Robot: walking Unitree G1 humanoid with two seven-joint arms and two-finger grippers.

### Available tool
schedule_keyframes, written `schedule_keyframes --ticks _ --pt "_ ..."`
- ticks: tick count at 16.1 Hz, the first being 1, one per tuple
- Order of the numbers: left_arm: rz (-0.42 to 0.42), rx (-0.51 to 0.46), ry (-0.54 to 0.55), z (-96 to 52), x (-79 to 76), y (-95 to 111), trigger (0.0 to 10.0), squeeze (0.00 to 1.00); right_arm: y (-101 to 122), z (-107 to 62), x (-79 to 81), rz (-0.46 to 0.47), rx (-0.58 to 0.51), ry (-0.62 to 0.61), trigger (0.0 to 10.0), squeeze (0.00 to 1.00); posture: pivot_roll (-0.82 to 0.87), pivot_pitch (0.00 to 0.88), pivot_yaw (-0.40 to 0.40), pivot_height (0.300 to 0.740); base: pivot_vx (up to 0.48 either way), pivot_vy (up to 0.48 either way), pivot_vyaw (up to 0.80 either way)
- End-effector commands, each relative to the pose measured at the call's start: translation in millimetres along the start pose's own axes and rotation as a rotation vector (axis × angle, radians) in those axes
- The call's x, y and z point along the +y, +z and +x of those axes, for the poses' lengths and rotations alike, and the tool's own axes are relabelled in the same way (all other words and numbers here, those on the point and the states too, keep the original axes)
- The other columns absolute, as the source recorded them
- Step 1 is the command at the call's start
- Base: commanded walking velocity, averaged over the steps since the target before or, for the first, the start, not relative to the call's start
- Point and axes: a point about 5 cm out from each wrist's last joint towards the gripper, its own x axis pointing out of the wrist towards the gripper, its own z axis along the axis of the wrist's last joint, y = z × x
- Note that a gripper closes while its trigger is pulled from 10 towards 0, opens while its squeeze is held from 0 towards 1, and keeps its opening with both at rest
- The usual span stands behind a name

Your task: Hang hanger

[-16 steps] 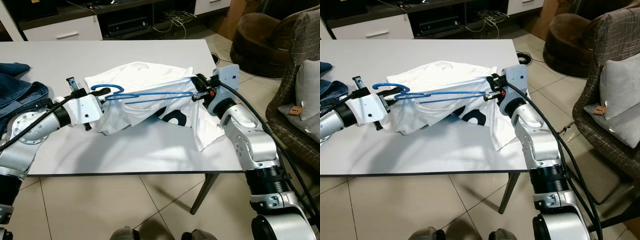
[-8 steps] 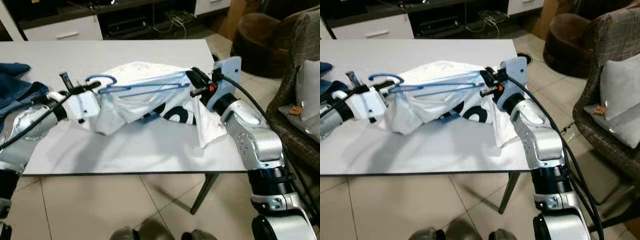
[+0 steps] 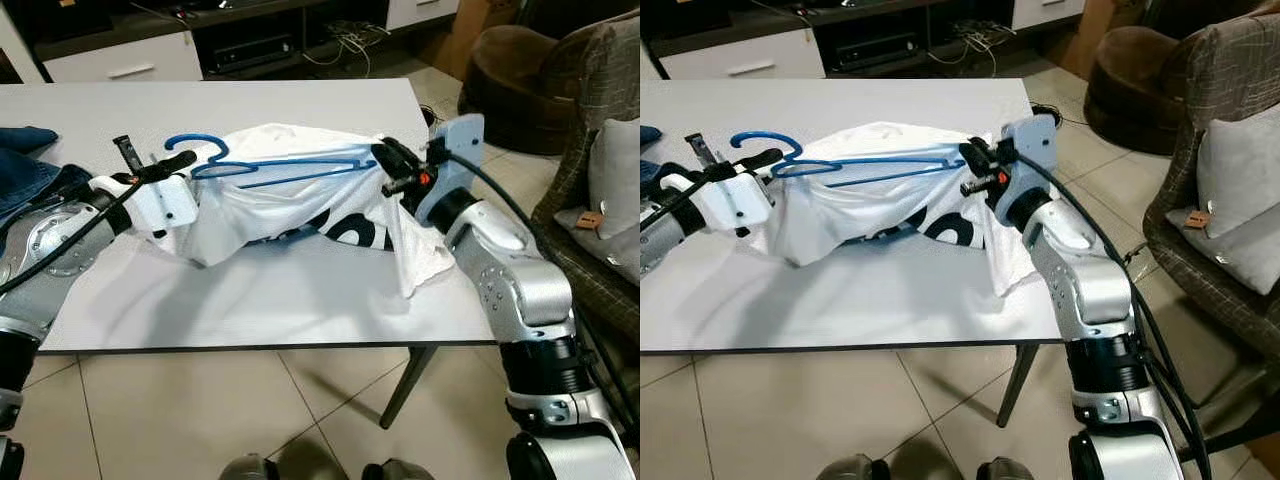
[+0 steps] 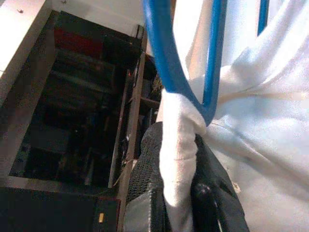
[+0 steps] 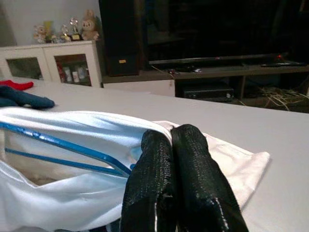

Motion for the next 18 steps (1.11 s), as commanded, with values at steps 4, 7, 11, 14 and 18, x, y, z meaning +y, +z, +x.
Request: schedule_keyframes --ticks 4,7,11,14,18 --pt "0.068 0.124 0.031 -8.2 8.0 -20 9.9 0.00 28 -6.4 -13.3 0.076 -0.091 -0.038 10.0 0.09 -0.04 0.020 0.022 0.740 0.000 0.000 0.00" --pt "0.098 0.162 0.088 -7.3 16.6 -24 10.0 0.00 25 -9.7 -7.7 0.084 -0.059 0.012 10.0 0.08 -0.05 0.020 0.025 0.740 0.000 0.000 0.00" --pt "-0.085 0.081 0.229 0.0 30.3 -12 10.0 0.00 7 -13.9 4.1 0.021 0.016 0.059 10.0 0.08 -0.05 0.022 0.027 0.740 0.000 0.000 0.00" --pt "-0.026 0.105 0.187 -0.8 24.0 -16 10.0 0.00 12 -12.9 2.2 0.017 0.001 0.042 10.0 0.08 -0.05 0.022 0.027 0.740 0.000 0.000 0.00" --pt "0.077 0.166 0.152 -7.6 19.9 -26 10.0 0.00 23 -15.2 -4.0 0.046 -0.031 0.028 10.0 0.08 -0.05 0.018 0.027 0.740 0.000 0.000 0.00"
